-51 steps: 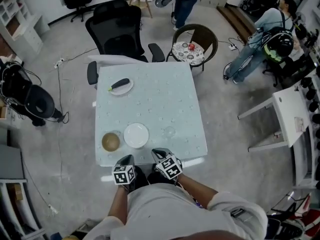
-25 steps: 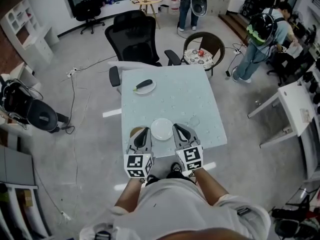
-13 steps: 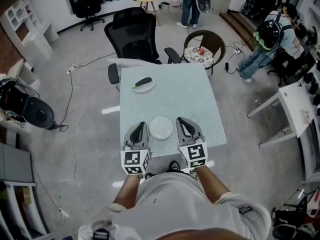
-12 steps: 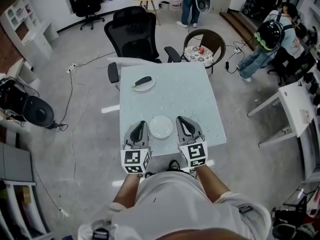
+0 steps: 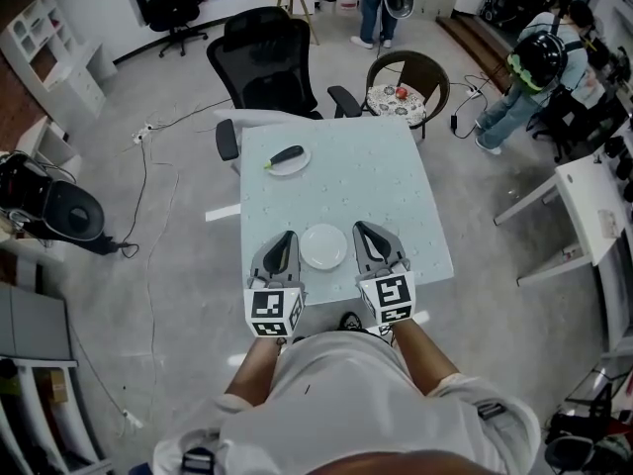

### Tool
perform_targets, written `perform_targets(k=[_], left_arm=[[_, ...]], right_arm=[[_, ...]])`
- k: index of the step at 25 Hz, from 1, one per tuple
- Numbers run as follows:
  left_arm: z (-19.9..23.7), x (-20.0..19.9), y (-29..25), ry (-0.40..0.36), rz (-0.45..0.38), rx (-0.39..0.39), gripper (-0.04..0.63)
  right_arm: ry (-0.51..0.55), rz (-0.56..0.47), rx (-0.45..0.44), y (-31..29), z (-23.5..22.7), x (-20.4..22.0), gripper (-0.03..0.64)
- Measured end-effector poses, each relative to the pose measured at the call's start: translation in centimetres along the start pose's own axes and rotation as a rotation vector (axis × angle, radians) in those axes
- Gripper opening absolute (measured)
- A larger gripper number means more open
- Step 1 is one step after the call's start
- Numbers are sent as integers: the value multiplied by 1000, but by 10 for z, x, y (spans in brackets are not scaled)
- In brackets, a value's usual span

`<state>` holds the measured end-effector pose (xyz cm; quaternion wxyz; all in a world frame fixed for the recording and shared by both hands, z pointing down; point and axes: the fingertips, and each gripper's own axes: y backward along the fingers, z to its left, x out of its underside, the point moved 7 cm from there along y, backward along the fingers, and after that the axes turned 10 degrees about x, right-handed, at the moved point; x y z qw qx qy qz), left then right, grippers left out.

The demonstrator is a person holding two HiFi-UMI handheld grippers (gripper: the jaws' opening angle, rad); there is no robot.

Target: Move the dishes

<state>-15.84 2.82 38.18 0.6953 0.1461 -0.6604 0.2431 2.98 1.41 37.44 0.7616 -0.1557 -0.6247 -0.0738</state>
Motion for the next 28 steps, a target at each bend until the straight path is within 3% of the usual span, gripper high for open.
perform_targets(k=[15,28], left_arm=[[7,5,4,-10,13,33,21],[16,7,-12,-26,12,76,21]], right_arm=[[4,32,15,2,14,0,-2],[-10,33,106,4,-2,8,-2]])
